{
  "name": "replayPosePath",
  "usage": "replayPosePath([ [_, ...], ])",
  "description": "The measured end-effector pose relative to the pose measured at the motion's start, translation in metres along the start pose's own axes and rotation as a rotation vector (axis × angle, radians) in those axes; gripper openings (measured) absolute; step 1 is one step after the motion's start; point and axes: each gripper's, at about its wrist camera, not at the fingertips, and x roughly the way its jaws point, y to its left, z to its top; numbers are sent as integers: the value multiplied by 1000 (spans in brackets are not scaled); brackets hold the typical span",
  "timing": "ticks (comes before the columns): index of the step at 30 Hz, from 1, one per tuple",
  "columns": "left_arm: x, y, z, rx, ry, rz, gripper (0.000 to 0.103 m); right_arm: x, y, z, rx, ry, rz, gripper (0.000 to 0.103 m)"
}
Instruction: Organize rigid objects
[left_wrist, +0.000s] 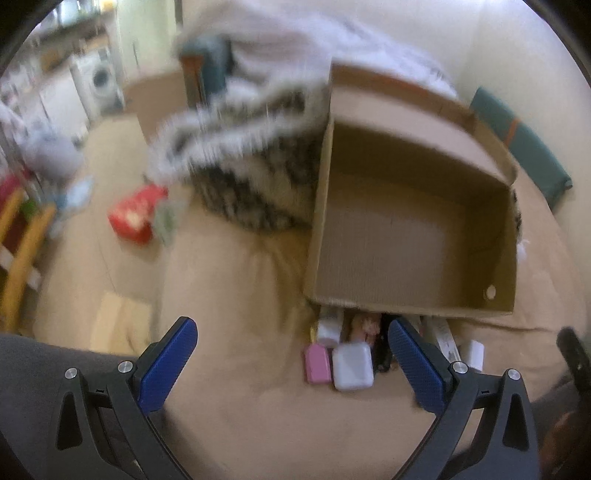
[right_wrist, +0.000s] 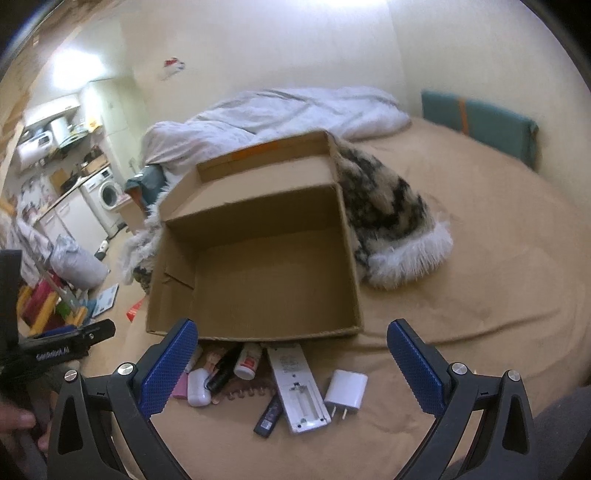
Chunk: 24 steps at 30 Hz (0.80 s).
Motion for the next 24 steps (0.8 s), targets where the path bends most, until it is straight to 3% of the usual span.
replayPosePath([
  [4,44,1,-2,-34,174,-17,89,10,-9,-3,43,57,-10,103],
  [6,69,2,-7,-49,261,-15,71,13,-9,-3,43,76,-10,103],
  [9,97,3,-15,-77,367,-25,67,16,-10,-4,39,94,-6,103],
  [12,110,-3,-22,-46,402,-7,58,19,-10,-5,45,120,8,103],
  [17,137,-4,-29,-66,462,10,56,27,-8,-6,47,166,31,103],
  [22,154,-14,-43,-4,484,47,55,37,-14,-7,71,226,37,103],
  [24,153,-20,-45,17,471,51,43,48,-18,-7,92,282,56,99],
])
